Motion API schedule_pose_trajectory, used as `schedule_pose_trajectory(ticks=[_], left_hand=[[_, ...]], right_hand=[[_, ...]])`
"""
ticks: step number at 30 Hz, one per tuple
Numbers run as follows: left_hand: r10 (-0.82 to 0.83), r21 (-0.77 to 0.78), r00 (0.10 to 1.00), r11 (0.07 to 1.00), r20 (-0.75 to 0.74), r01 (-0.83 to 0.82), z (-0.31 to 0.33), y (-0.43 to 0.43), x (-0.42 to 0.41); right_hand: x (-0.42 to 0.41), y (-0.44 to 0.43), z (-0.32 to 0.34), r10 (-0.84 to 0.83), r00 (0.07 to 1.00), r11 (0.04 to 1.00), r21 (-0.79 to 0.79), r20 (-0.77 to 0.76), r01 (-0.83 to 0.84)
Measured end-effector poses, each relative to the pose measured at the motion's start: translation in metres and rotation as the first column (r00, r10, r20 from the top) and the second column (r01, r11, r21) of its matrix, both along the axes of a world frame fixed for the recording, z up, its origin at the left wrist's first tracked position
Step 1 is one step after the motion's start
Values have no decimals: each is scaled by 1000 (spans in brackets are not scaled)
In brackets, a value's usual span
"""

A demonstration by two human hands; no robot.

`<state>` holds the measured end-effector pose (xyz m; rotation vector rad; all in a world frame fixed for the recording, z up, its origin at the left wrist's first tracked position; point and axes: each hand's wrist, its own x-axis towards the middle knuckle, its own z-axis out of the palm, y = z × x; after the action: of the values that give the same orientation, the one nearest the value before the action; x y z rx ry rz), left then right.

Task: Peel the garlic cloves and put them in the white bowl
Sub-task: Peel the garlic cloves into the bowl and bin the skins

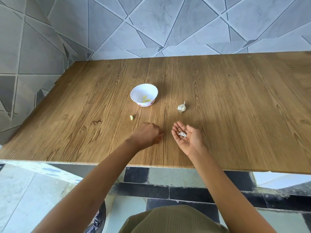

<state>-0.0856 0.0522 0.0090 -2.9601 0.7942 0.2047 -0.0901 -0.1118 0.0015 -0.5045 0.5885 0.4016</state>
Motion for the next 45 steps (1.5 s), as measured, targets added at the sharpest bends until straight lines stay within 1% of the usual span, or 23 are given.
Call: schedule_pose_trajectory(ticks=[2,3,5,6,7,8,9,10,11,12,14,15,17,20,24,27,31,35,38,41,42,43,45], left_hand=[[20,30,1000,999,16,-20,1,-6,0],[50,4,999,999,11,-50,0,-6,1],[176,-232,983,955,-59,-185,-8,2,5],[244,-408,963,872,-116,-270,-11,7,7],[295,-578,939,742,-174,-340,-11,11,9],[318,-693,918,607,-237,-389,-9,13,10],[311,-753,904,507,-294,-420,-3,11,10],[281,-774,905,472,-321,-421,5,6,9],[235,-776,925,505,-298,-378,12,0,9],[187,-755,956,587,-227,-294,17,-7,8],[124,-628,989,763,-85,-149,18,-17,7],[118,-556,992,821,-53,-128,16,-21,6],[155,-472,988,869,-25,-149,14,-26,4],[219,-524,974,836,50,-161,17,-31,-2],[306,-548,952,797,4,-253,11,-13,1],[279,-449,958,850,-62,-276,3,6,0],[185,-363,979,909,-89,-204,-11,17,-4],[162,-256,986,953,-30,-164,-10,11,-4],[73,-127,996,990,54,-66,-6,6,-2],[-15,-35,999,999,28,16,-3,6,6],[-12,-76,1000,997,6,12,-3,8,9],[23,-173,999,985,-29,-28,-2,10,12],[94,-443,993,888,-79,-119,-1,14,19]], right_hand=[[0,1,1,-5,1000,1000,1,-9,5],[0,0,1,-3,1000,1000,2,-9,3],[0,0,1,6,1000,1000,14,-14,-6],[-1,0,1,11,1000,1000,19,-17,-10],[-1,1,2,16,1000,1000,22,-22,-15],[-1,1,2,19,999,1000,25,-26,-19],[-1,3,2,21,999,999,27,-31,-20],[0,5,2,23,999,999,28,-37,-22],[0,7,2,27,999,999,29,-44,-26],[0,10,3,35,998,999,30,-51,-33],[-1,14,5,46,997,999,20,-61,-44],[-2,15,6,45,997,999,10,-67,-44],[-1,15,8,32,997,999,-3,-71,-33],[-1,15,8,29,998,999,22,-55,-28],[-2,11,4,2,999,999,49,-47,0],[-1,7,2,-17,999,999,44,-43,19],[0,9,1,-13,999,999,46,-42,15],[1,10,1,-19,999,999,46,-43,21],[2,12,0,-21,999,999,38,-36,23],[2,12,0,-26,999,999,29,-40,27],[3,13,0,-25,999,999,27,-43,27],[3,13,0,-23,999,999,25,-45,24],[4,14,1,-16,999,1000,17,-50,17]])
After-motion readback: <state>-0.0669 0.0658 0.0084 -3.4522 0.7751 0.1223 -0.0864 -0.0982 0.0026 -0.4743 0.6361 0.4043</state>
